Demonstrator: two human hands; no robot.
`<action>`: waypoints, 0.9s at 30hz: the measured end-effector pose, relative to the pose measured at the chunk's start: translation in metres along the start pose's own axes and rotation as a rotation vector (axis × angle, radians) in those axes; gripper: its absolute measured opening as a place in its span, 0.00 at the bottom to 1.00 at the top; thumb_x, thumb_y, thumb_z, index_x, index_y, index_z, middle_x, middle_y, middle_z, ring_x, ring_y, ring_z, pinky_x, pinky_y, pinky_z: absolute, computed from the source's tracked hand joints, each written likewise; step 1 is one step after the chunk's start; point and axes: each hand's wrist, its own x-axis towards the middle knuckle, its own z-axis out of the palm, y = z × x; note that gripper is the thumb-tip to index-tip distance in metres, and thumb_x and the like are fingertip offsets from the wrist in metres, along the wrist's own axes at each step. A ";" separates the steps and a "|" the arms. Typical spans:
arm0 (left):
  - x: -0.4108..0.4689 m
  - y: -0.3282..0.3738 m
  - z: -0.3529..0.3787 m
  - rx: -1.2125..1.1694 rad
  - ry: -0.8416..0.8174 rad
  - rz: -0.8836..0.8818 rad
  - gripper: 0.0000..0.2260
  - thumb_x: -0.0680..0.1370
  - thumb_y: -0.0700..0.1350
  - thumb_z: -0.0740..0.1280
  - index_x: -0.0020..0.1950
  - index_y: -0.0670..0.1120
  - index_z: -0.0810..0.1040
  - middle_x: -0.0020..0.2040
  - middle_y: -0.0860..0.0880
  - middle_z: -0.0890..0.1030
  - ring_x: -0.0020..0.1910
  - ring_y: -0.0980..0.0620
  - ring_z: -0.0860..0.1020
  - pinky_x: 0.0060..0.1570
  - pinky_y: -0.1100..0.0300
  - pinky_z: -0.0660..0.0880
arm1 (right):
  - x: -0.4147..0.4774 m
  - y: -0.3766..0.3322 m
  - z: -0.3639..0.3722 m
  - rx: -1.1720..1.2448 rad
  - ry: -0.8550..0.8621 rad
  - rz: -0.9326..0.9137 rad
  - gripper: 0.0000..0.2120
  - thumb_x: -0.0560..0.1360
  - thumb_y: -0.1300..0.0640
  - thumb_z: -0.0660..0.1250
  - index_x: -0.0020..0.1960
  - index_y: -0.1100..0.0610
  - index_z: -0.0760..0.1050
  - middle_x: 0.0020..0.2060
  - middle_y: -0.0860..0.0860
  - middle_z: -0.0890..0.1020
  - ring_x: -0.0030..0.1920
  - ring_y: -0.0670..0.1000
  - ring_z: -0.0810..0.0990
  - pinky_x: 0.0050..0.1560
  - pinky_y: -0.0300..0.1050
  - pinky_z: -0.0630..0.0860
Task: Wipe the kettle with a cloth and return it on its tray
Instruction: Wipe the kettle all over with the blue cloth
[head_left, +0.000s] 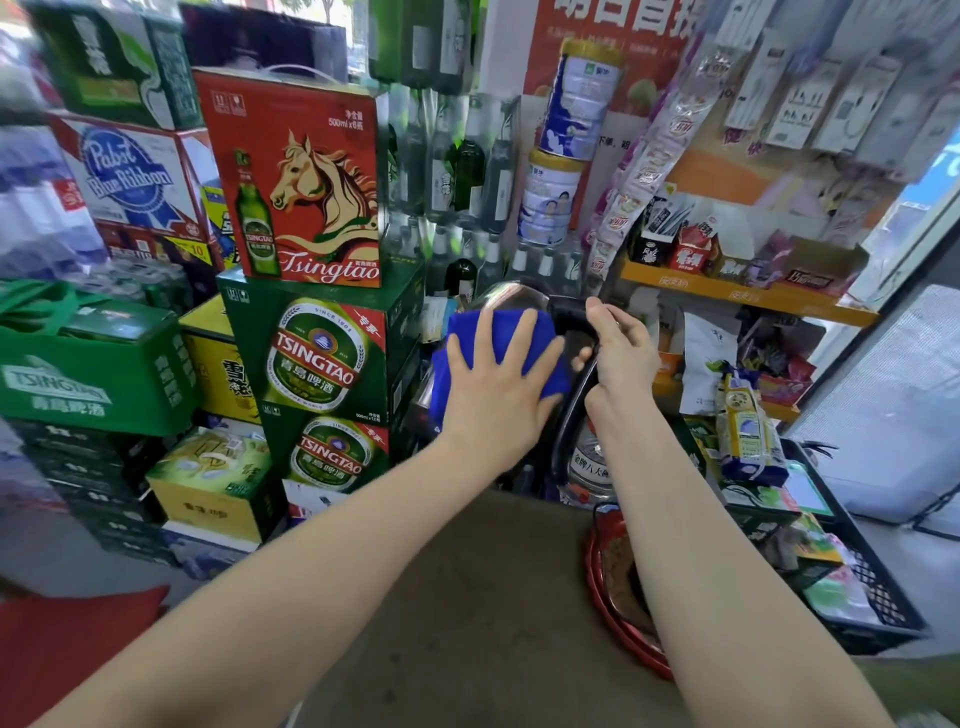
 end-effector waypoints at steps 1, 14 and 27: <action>0.011 -0.006 -0.002 -0.056 -0.014 -0.029 0.28 0.80 0.63 0.52 0.78 0.58 0.55 0.81 0.47 0.53 0.76 0.32 0.55 0.68 0.30 0.60 | 0.000 0.000 0.001 -0.011 -0.004 -0.002 0.07 0.73 0.58 0.77 0.46 0.54 0.79 0.37 0.55 0.82 0.22 0.48 0.73 0.22 0.38 0.70; -0.018 -0.001 0.005 -0.260 -0.006 -0.281 0.28 0.81 0.60 0.50 0.80 0.53 0.51 0.78 0.38 0.58 0.71 0.31 0.64 0.68 0.39 0.64 | 0.010 -0.008 -0.002 0.000 0.083 -0.057 0.11 0.72 0.58 0.78 0.50 0.56 0.79 0.41 0.57 0.82 0.22 0.48 0.73 0.25 0.41 0.71; 0.032 -0.042 0.002 -0.876 -0.163 -0.679 0.26 0.82 0.61 0.45 0.77 0.51 0.59 0.69 0.39 0.73 0.63 0.36 0.74 0.62 0.46 0.68 | -0.005 -0.015 0.002 -0.164 -0.011 -0.173 0.14 0.70 0.52 0.79 0.52 0.53 0.82 0.48 0.54 0.85 0.24 0.48 0.75 0.26 0.43 0.73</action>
